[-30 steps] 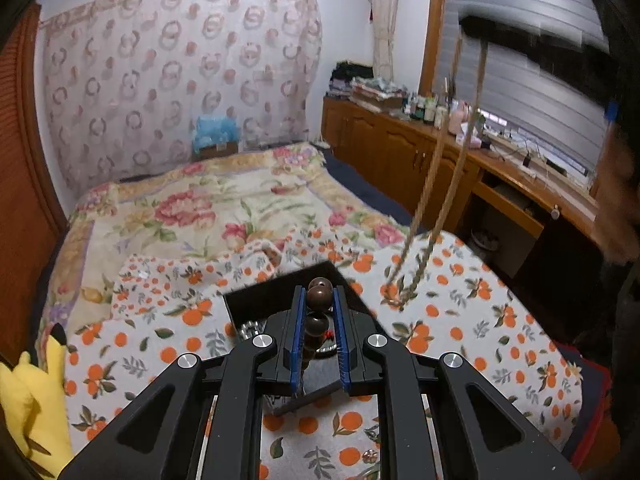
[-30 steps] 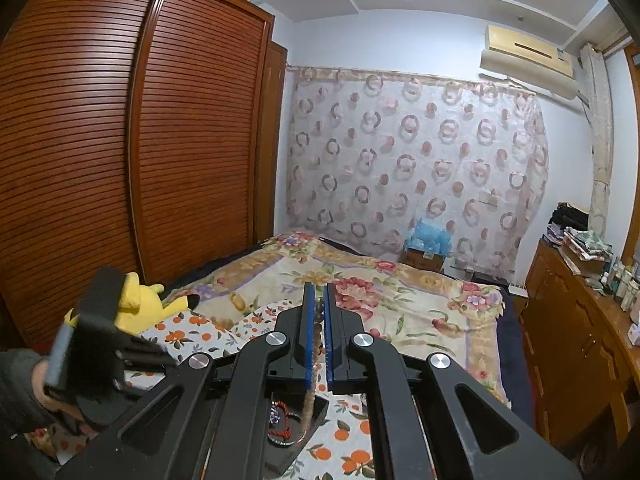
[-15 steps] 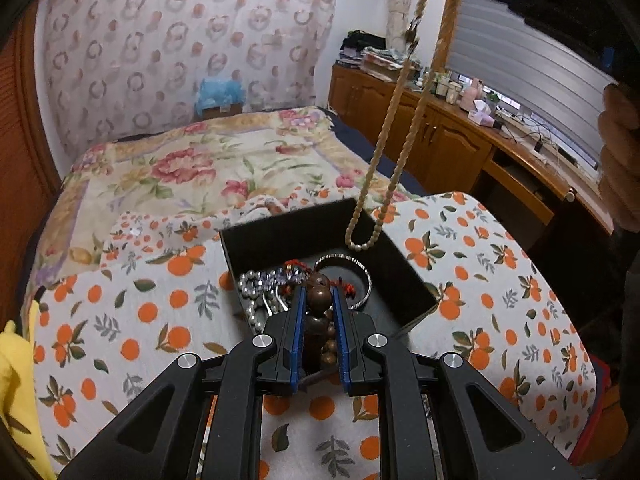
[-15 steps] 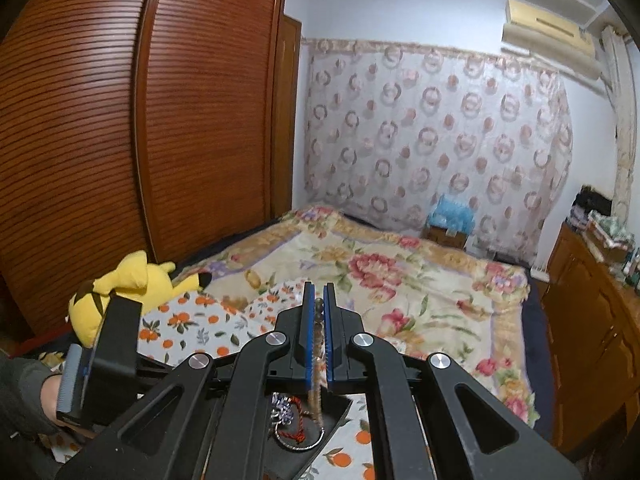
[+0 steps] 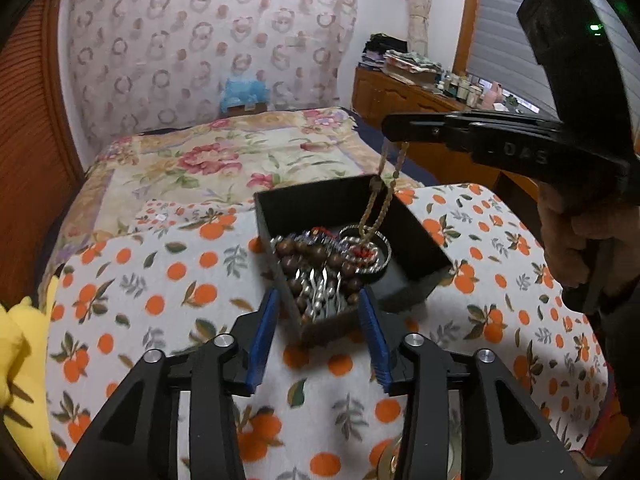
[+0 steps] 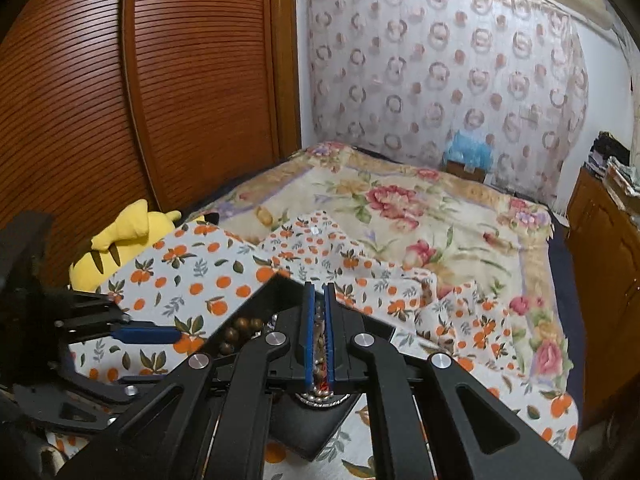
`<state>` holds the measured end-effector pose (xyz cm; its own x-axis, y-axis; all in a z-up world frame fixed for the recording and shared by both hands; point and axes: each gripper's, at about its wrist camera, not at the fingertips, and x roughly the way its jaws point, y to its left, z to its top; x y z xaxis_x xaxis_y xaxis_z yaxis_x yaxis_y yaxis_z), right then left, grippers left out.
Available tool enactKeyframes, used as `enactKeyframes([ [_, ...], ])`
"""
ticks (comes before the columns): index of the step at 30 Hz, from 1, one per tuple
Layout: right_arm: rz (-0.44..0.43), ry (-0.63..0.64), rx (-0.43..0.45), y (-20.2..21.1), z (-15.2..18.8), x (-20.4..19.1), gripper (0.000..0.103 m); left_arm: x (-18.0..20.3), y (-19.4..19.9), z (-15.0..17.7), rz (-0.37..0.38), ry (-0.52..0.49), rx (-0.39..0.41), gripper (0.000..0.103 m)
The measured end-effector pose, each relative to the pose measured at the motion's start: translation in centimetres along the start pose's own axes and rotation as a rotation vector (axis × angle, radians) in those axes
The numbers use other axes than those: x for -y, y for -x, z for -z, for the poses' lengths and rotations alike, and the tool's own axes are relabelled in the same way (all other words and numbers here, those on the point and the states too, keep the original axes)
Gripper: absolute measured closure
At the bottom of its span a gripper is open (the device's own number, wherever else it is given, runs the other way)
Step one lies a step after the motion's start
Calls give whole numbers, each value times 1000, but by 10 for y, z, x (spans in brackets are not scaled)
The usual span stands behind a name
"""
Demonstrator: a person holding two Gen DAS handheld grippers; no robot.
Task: Organize jewelry
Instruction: 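Move both tools back to the jade bangle and small rings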
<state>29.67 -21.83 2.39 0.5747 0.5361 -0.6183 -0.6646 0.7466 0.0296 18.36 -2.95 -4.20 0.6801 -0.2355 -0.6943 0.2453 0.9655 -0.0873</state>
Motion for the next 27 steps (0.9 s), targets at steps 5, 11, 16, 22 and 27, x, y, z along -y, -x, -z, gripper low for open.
enactKeyframes([
  [5,13,-14,-3,-2,8,4,85,1,2,21,-4,22,-23,57],
  [11,21,-25,13,22,28,0,83,8,5,43,-5,21,-44,49],
  [16,21,-13,-19,39,65,-15,83,16,10,58,-7,19,-55,43],
  [22,21,-31,-81,52,120,-30,83,30,12,73,-3,-7,-72,31],
  [27,22,-65,-103,58,150,-34,73,47,10,81,19,-54,-103,29],
])
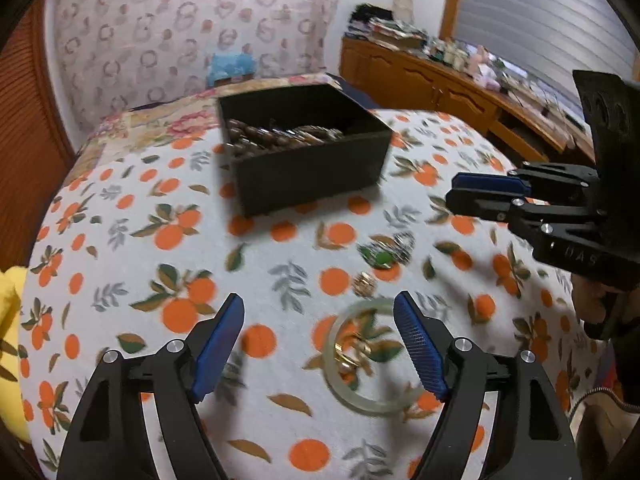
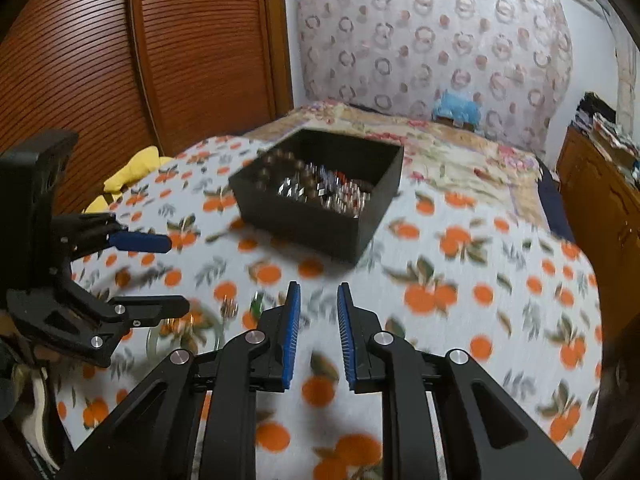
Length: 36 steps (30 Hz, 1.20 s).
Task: Organize jewelry
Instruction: 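Move both tools back to the jade bangle and small rings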
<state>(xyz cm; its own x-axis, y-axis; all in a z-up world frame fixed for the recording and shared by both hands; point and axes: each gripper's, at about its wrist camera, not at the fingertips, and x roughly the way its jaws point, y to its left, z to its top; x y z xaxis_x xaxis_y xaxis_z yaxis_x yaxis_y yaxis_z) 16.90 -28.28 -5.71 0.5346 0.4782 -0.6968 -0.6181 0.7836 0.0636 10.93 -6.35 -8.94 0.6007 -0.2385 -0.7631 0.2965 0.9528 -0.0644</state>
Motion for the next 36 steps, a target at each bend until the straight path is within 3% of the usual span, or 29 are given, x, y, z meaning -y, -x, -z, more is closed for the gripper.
enactKeyframes([
  [4,14,-24,1,3,14,2,71,15,-1,6,11,-44,-16,22],
  [22,-11,8,-15,4,15,-6,71,34,-14,22,-21,-118,-81,18],
  [23,-15,16,-21,1,14,-7,71,34,-13,22,-19,-119,-78,18],
  [25,-25,24,-30,-4,13,-9,71,33,-10,22,-15,-123,-59,34],
  [36,-114,115,-84,-34,-3,-31,71,7,10,11,5,-28,7,34],
])
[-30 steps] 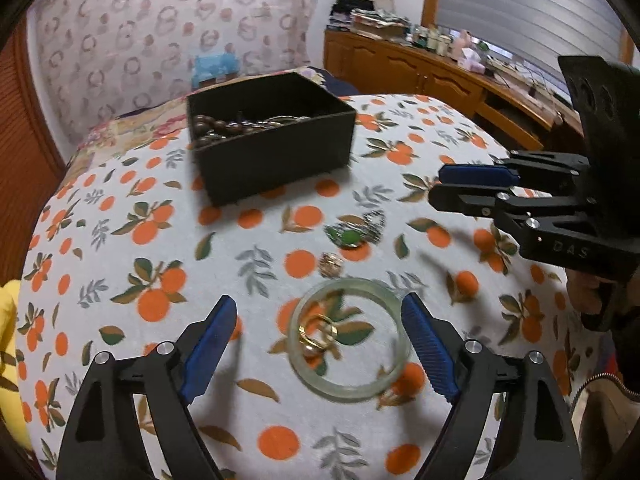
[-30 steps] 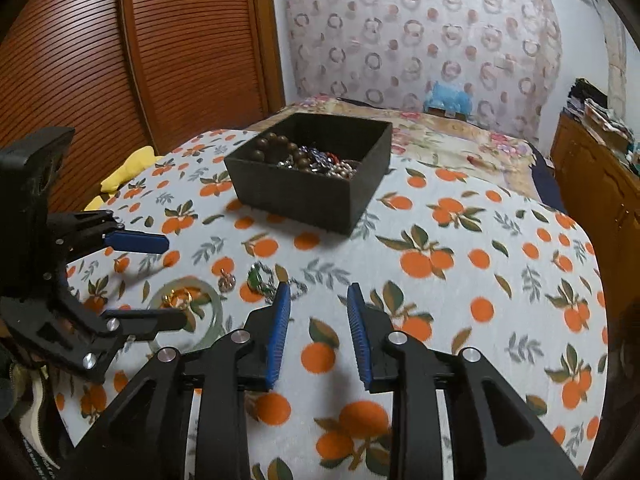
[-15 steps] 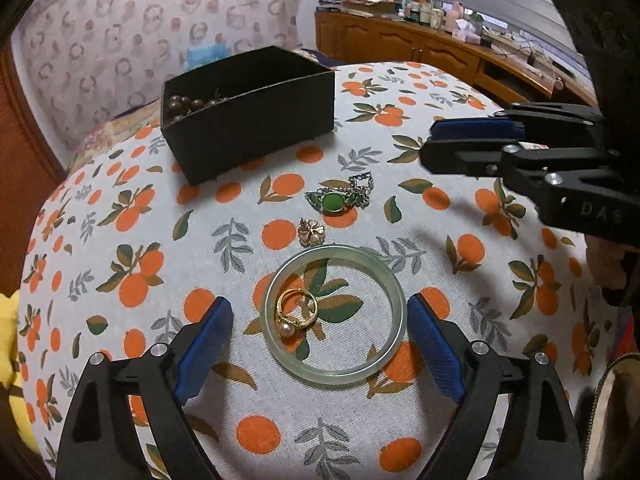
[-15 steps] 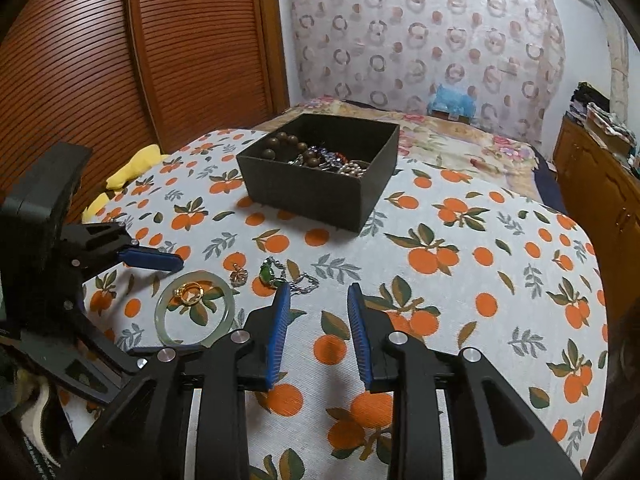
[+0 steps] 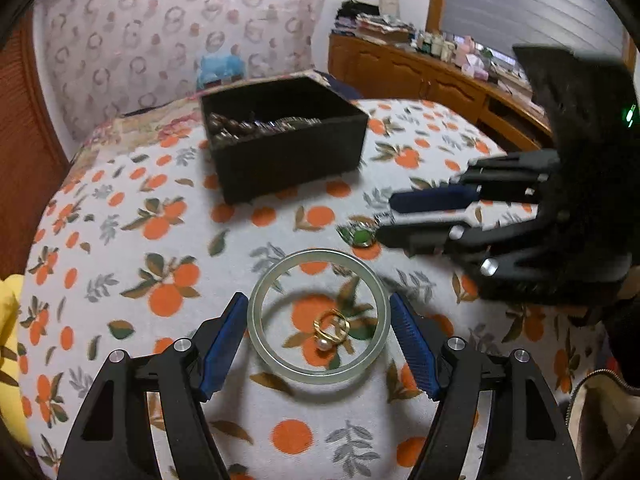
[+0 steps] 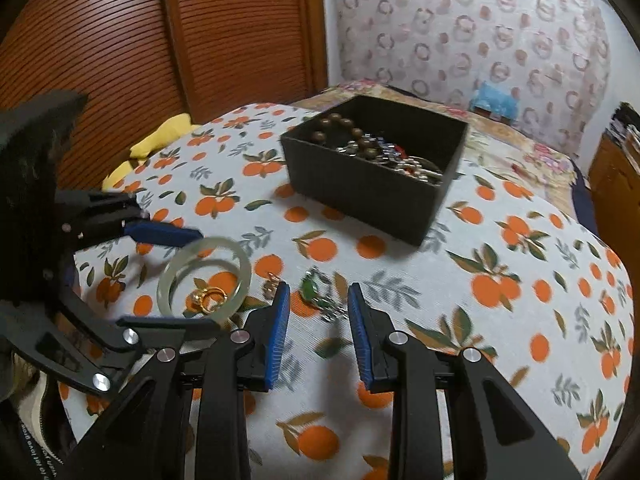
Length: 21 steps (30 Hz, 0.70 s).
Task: Organize jewelry
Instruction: 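Move both tools back to the jade bangle and small rings, then grasp the jade bangle with the left tool while the right tool grasps the green-stone ring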
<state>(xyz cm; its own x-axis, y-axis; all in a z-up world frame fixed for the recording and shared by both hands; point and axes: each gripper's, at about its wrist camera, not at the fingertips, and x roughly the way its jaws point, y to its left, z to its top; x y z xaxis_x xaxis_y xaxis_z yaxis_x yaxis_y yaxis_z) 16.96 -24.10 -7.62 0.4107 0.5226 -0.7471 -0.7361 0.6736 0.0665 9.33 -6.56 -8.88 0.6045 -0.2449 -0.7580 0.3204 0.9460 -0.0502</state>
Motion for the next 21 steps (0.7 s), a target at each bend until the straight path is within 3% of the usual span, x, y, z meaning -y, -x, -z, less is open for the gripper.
enactKeyframes([
  [3,-18,19,-18,-8,-4,-4,79,-7,5,-3,-12,10,14,34],
  [13,20,105,-93,-25,-9,-8,84,-27,6,-7,-40,53,31,34],
  [18,64,149,-100,-24,-9,-10,96,-31,6,-8,-40,62,34,34],
  [21,62,131,-90,-22,-8,-6,96,-33,5,-10,-43,65,36,34],
])
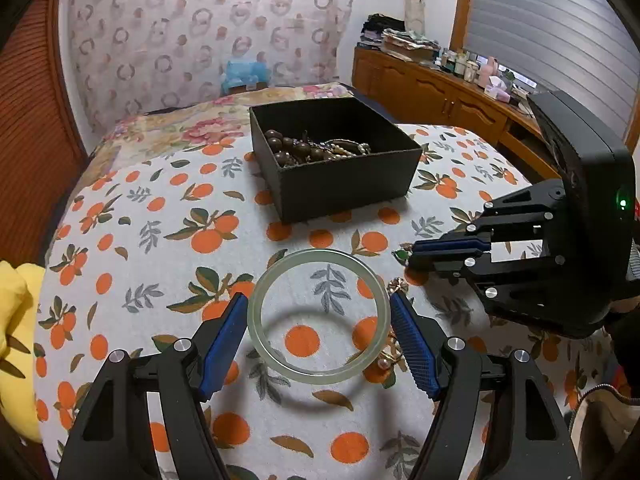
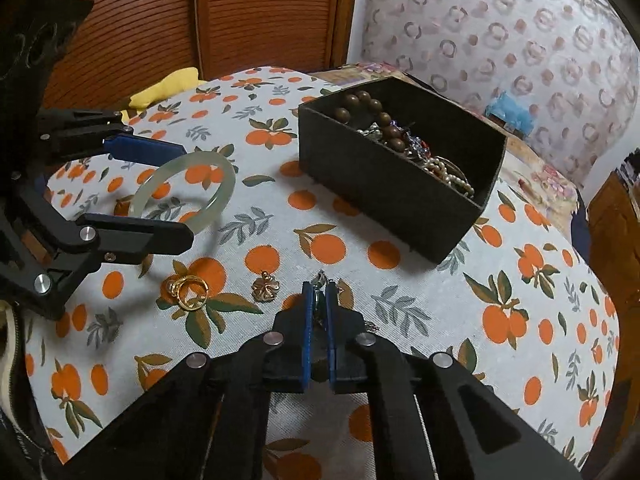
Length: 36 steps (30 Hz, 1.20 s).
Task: Organize jewelry
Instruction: 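Grasp the jade bangle with the left tool while the right tool grasps the green-stone ring, then carry the bangle and ring over the black box and open both tools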
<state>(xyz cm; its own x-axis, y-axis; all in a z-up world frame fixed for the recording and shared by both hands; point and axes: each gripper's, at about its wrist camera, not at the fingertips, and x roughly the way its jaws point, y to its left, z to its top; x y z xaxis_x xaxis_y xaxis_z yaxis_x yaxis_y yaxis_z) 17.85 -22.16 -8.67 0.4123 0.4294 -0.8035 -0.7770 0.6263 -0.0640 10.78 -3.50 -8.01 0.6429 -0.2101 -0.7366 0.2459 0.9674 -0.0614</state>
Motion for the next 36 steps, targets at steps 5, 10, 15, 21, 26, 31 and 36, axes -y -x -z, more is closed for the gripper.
enactKeyframes([
  [5,-3,-50,63,14,-3,10,96,-3,0,-8,-5,3,13,34],
  [10,7,-82,137,36,-16,25,96,-4,0,-19,-7,1,29,34],
  [15,21,-85,186,54,-31,38,96,-5,-1,-30,-11,3,45,34],
  [21,44,-81,246,71,-53,50,96,-8,-1,-44,-23,1,64,34],
  [26,59,-81,278,75,-70,60,96,-11,0,-53,-26,4,78,34],
  [31,64,-96,286,69,-82,71,96,-13,-1,-61,-30,5,87,34],
  [36,67,-106,276,56,-90,77,96,-18,-5,-68,-36,8,91,34],
])
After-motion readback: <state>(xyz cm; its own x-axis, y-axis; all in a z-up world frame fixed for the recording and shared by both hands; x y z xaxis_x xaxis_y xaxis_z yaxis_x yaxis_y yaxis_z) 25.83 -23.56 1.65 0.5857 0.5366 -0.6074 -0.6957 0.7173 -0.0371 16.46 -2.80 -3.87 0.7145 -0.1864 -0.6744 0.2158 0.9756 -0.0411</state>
